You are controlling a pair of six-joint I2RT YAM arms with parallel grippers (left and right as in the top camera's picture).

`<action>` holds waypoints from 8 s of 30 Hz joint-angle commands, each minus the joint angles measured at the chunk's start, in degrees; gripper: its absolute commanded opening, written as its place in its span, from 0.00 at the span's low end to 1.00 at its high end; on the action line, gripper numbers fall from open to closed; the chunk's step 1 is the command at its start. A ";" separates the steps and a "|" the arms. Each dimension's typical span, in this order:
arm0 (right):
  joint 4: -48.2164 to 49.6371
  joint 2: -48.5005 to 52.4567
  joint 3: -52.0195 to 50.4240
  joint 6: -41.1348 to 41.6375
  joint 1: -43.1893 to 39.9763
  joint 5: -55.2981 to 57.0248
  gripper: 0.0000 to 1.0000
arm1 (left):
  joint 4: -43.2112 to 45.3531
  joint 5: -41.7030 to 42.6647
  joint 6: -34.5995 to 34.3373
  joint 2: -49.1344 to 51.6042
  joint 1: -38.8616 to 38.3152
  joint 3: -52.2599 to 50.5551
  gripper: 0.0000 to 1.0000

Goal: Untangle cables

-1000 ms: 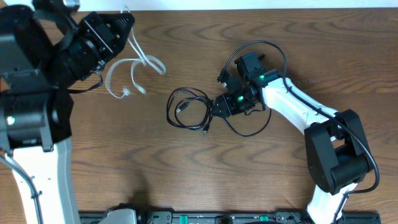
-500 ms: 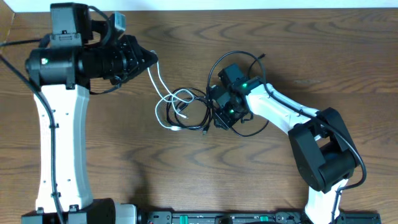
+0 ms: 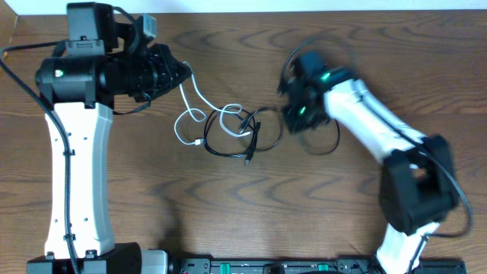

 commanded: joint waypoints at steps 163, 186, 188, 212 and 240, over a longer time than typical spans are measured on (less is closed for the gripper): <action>11.02 -10.49 37.11 23.54 -37.77 -14.43 0.01 | 19.15 -14.32 5.62 18.08 -23.67 -1.92 0.53; 21.51 3.15 46.60 9.53 -49.35 18.86 0.01 | 17.27 -14.34 5.62 18.10 -23.71 -1.95 0.54; 24.48 7.28 46.60 6.84 -49.66 20.33 0.01 | 15.96 -14.36 5.64 18.10 -23.71 -2.10 0.53; 28.98 34.51 46.58 1.11 -48.19 20.81 0.88 | 13.44 -14.34 5.60 19.47 -23.85 -2.36 0.54; -17.11 21.07 36.41 -2.60 -25.42 -2.62 0.70 | 8.70 -16.90 -0.09 19.89 -20.87 -2.36 0.53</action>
